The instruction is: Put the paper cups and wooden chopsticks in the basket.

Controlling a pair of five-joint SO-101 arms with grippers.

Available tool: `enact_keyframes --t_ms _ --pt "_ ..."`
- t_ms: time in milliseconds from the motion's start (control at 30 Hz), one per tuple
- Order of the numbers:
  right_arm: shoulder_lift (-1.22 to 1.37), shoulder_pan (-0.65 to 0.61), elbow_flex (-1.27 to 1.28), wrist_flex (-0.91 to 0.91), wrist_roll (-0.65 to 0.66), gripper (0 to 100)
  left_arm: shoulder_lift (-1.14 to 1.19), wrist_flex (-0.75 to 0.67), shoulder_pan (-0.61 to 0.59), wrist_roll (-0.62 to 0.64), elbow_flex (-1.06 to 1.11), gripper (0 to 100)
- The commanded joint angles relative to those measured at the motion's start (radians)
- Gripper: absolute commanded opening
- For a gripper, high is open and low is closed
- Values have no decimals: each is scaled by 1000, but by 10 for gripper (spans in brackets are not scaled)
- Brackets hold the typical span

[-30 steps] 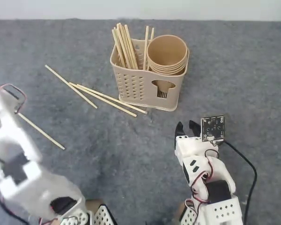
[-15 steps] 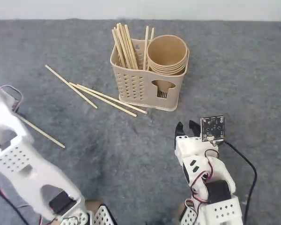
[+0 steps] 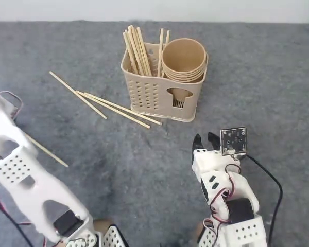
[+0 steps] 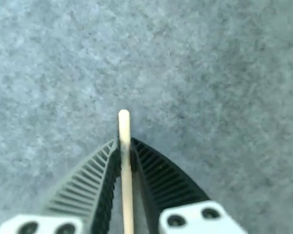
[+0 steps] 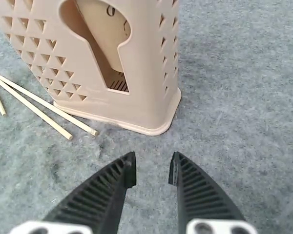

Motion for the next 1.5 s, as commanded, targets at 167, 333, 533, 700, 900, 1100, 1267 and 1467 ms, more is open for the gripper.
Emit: enact_keyframes --t_ms 167,333,533,700,900,1100,1267,1467 --pt "-13 4 -8 71 15 126 -209 359 -28 -71 -245 11" --pt "-13 -33 -46 137 72 126 -334 436 -86 -121 -390 11" --pt "-4 -274 -163 225 112 126 -446 454 -187 -164 -487 11" --pt "76 -367 -222 188 133 129 -496 450 -278 -210 -496 11" --pt "444 -398 -428 42 143 127 -566 450 -336 -250 -496 11" --pt "895 -518 -675 -99 95 127 -652 453 -385 -272 -495 11" --pt "1268 -598 -825 -309 97 127 -707 473 -400 -302 -489 11" --pt "1719 -601 -1100 -443 94 127 -789 474 -399 -302 -487 11"
